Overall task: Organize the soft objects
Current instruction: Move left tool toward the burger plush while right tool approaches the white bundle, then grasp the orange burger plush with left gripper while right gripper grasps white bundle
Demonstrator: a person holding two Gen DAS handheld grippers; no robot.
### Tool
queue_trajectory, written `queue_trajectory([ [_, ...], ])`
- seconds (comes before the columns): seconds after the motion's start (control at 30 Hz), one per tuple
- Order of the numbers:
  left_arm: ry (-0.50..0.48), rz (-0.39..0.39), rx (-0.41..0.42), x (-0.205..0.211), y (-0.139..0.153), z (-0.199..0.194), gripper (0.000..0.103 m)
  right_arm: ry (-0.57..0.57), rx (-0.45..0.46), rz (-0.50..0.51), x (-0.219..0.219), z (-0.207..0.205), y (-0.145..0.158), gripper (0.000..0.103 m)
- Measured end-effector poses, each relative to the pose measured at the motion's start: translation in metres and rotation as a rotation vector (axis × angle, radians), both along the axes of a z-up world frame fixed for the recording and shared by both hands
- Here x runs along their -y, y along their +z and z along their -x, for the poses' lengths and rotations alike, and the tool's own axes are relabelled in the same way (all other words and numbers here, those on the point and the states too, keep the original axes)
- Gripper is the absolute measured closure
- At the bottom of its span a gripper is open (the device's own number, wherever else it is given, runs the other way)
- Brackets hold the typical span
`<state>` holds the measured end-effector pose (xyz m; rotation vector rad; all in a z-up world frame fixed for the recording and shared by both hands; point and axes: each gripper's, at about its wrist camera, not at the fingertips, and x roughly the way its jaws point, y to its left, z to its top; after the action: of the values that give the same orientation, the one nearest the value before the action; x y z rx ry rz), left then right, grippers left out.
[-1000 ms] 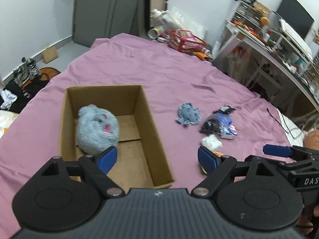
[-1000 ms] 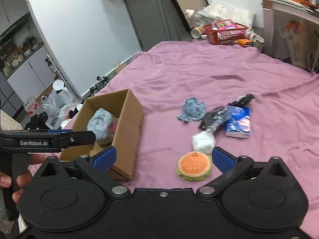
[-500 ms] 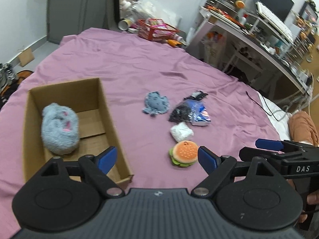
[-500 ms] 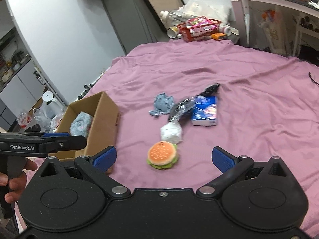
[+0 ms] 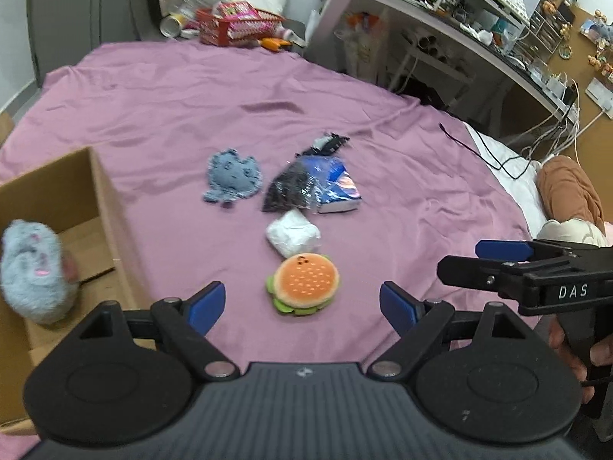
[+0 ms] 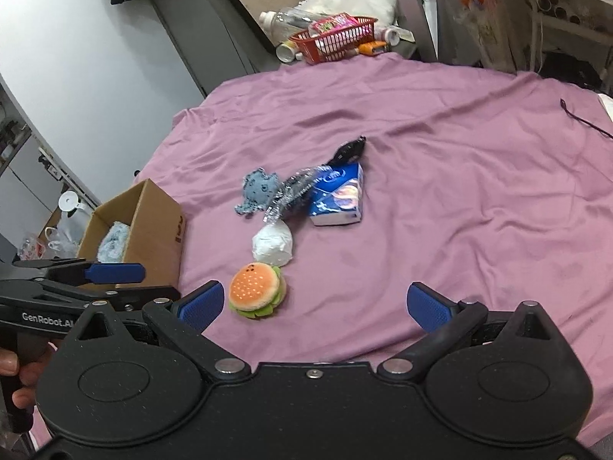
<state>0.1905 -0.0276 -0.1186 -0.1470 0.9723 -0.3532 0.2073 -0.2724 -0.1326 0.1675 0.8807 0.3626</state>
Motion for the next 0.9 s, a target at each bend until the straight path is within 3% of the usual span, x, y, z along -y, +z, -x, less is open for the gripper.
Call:
queue_trajectory([
  [0.2, -0.025, 0.004, -0.053, 0.014, -0.021, -0.015, 0.019, -0.007, -0.023, -0.007, 0.005, -0.01, -0.013, 0.0],
  [0.4, 0.027, -0.006, -0.067, 0.019, -0.039, -0.029, 0.02, -0.03, -0.033, -0.045, 0.011, -0.022, -0.023, 0.001],
  [0.63, 0.044, 0.003, -0.097, 0.028, -0.058, -0.042, 0.021, 0.004, -0.051, -0.061, 0.006, -0.038, -0.034, 0.012],
  [0.7, 0.054, 0.012, -0.109, 0.03, -0.064, -0.046, 0.025, 0.015, -0.062, -0.076, 0.003, -0.042, -0.036, 0.017],
  [0.83, 0.083, 0.011, -0.131, 0.031, -0.075, -0.05, 0.048, 0.033, -0.085, -0.1, -0.003, -0.053, -0.043, 0.019],
  [0.9, 0.099, 0.018, -0.134, 0.028, -0.077, -0.051, 0.051, 0.046, -0.096, -0.109, -0.008, -0.058, -0.046, 0.022],
])
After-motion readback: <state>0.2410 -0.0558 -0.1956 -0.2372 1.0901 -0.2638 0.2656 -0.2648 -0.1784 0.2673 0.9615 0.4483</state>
